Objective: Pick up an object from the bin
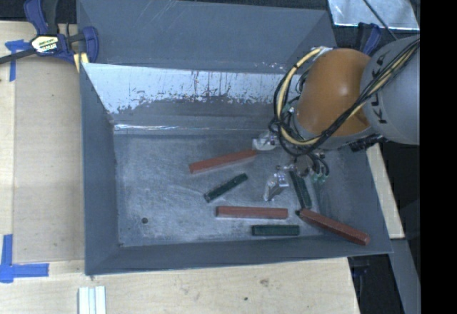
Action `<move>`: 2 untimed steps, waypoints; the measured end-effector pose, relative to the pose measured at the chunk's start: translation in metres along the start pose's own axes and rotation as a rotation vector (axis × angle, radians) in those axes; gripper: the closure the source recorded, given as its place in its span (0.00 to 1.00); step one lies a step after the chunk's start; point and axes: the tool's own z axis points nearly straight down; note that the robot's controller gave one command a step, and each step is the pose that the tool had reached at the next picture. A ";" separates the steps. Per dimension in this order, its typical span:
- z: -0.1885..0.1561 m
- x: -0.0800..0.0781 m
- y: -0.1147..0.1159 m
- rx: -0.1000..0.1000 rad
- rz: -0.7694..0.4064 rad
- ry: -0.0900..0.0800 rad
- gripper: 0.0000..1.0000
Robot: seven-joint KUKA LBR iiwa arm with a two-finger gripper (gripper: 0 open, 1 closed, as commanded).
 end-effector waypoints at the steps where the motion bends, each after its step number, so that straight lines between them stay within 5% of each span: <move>1: 0.033 -0.067 0.055 0.003 -0.172 -0.022 1.00; 2: 0.033 -0.067 0.055 0.003 -0.173 -0.022 1.00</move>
Offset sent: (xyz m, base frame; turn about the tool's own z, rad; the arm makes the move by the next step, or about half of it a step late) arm 0.0000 0.0000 0.0000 0.0000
